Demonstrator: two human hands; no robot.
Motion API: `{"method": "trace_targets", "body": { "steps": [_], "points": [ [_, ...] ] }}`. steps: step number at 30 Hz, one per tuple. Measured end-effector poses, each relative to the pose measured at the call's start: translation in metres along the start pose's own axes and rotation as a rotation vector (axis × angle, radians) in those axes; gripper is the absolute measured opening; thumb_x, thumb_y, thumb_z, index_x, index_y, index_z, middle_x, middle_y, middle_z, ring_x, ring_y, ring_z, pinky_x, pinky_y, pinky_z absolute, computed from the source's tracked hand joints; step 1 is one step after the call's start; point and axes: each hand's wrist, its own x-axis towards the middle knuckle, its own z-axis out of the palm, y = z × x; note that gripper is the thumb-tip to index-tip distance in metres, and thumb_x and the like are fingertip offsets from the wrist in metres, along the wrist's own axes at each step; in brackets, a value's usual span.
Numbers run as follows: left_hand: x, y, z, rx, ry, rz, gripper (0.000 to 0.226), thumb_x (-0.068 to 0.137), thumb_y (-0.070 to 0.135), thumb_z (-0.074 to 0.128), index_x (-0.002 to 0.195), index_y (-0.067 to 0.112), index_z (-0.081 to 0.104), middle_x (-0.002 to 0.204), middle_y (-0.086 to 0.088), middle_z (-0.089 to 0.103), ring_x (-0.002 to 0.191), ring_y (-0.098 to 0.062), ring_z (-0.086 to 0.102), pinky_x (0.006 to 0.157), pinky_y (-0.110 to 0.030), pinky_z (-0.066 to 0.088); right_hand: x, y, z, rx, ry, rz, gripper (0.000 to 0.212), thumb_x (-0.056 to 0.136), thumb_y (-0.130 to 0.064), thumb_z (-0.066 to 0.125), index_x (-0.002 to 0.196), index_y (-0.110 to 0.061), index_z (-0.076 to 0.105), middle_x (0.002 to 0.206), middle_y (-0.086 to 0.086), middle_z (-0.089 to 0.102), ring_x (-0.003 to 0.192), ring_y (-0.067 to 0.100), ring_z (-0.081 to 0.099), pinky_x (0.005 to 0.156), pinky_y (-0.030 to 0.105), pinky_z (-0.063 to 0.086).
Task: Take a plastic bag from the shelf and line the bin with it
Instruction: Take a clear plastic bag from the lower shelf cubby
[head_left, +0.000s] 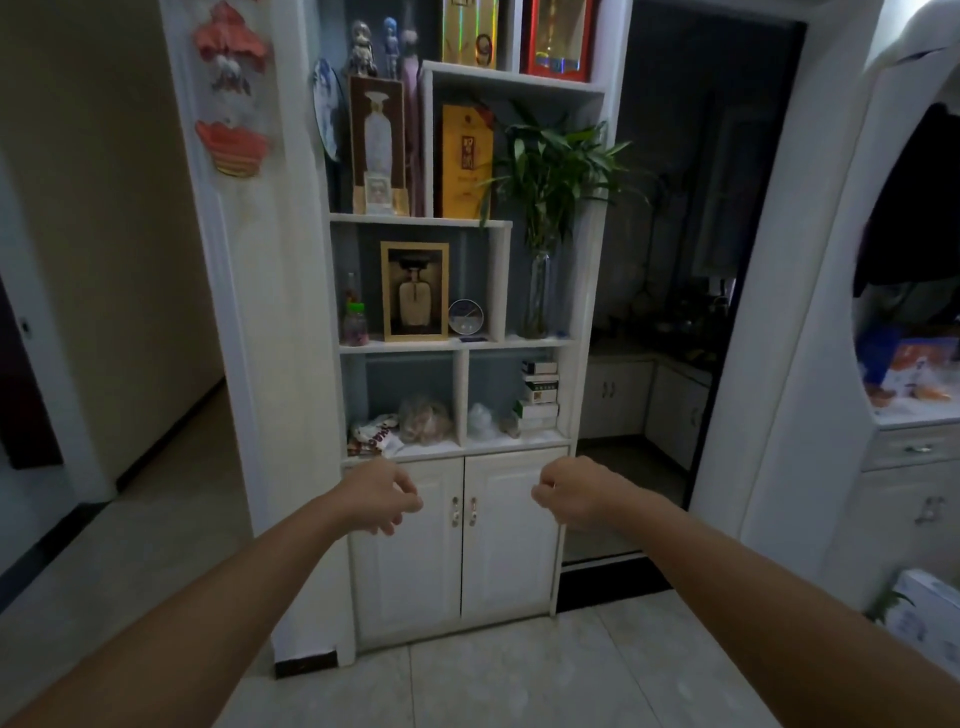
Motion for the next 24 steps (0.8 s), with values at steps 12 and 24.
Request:
{"method": "trace_targets", "body": {
  "steps": [12, 24],
  "points": [
    [0.190, -0.018, -0.019, 0.024, -0.050, 0.071, 0.023, 0.092, 0.024, 0.063, 0.109, 0.009, 0.067, 0.087, -0.009, 0.070, 0.072, -0.018, 0.068, 0.059, -0.024, 0.053, 0.169, 0.021, -0.007, 0.009, -0.002, 0.024, 0.034, 0.097, -0.032, 0.045, 0.086, -0.006, 0.064, 0.085, 0.010, 0.066, 0.076, 0.022, 0.062, 0.058, 0.027, 0.041],
    [0.369, -0.060, -0.069, 0.050, -0.072, 0.118, 0.017, 0.091, 0.024, 0.065, 0.098, 0.010, 0.071, 0.079, -0.001, 0.068, 0.066, -0.014, 0.068, 0.057, -0.023, 0.055, 0.363, 0.013, -0.007, 0.030, 0.008, 0.070, 0.033, 0.094, -0.035, 0.045, 0.086, -0.009, 0.064, 0.080, 0.009, 0.066, 0.071, 0.019, 0.060, 0.071, 0.035, 0.052]
  ]
}}
